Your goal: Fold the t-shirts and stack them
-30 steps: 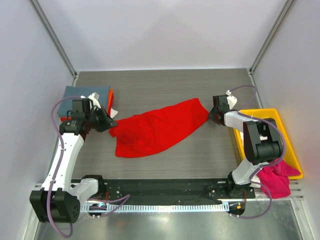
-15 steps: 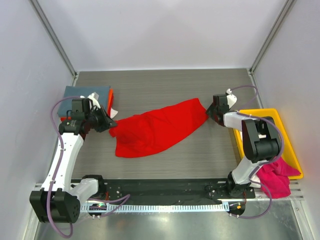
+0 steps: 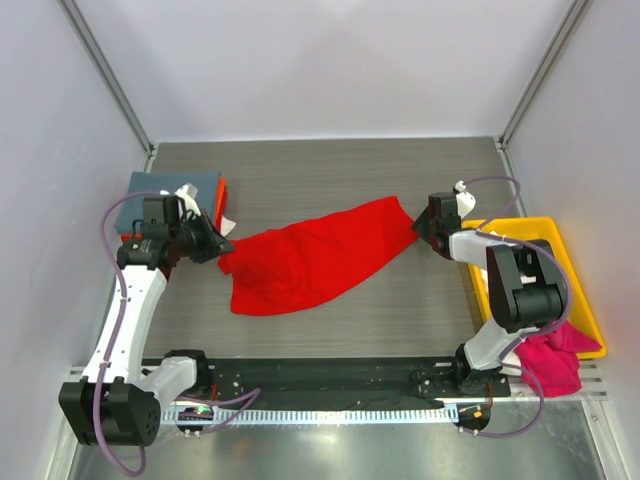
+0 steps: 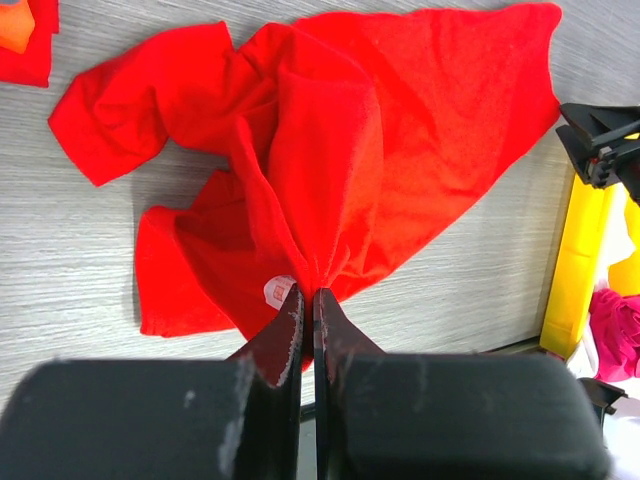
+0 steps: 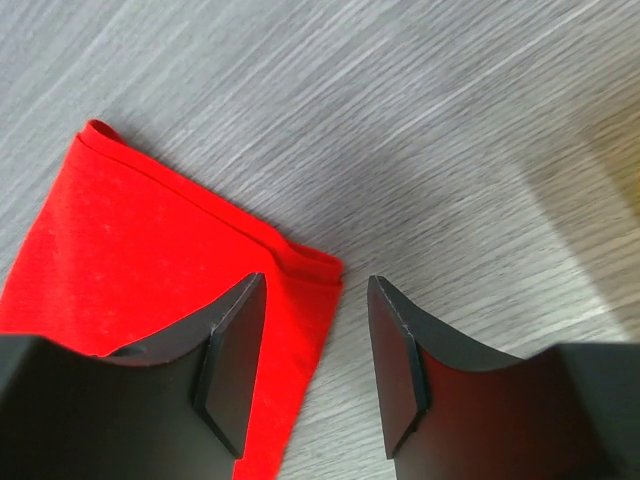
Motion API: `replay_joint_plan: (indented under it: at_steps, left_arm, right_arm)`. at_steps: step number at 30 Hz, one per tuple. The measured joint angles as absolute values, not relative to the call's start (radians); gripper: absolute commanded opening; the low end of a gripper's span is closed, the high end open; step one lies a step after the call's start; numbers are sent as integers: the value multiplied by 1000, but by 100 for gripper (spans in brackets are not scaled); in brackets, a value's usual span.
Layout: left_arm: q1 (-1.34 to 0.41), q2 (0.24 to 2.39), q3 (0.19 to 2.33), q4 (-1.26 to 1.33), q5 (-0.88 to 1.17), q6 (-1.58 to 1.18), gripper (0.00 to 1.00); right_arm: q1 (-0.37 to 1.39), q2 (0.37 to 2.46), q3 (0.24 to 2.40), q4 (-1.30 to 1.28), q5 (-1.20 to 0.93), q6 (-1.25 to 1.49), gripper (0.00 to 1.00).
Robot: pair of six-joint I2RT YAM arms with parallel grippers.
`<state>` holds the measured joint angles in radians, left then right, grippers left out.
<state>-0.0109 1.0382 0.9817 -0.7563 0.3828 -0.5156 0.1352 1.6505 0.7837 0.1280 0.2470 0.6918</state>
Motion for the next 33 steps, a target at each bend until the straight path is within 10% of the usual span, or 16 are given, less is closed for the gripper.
replay_joint_plan:
  at_steps: [5,9,11,33]
  left_arm:
    - [-11,1039,987,-757,383,-516,0]
    - [-11,1045,1005,-762,381,-515,0]
    - [-11,1054,1019,-764,374,-514,0]
    - [-11,900,1467,-900,128,-531,0]
  right_arm:
    - [135,1688,800,135,234,694,45]
    - [135,1723,825,144,225,704,6]
    - [135,1729,829,143,223,712,1]
    - [135,778,648,-112,327,639,1]
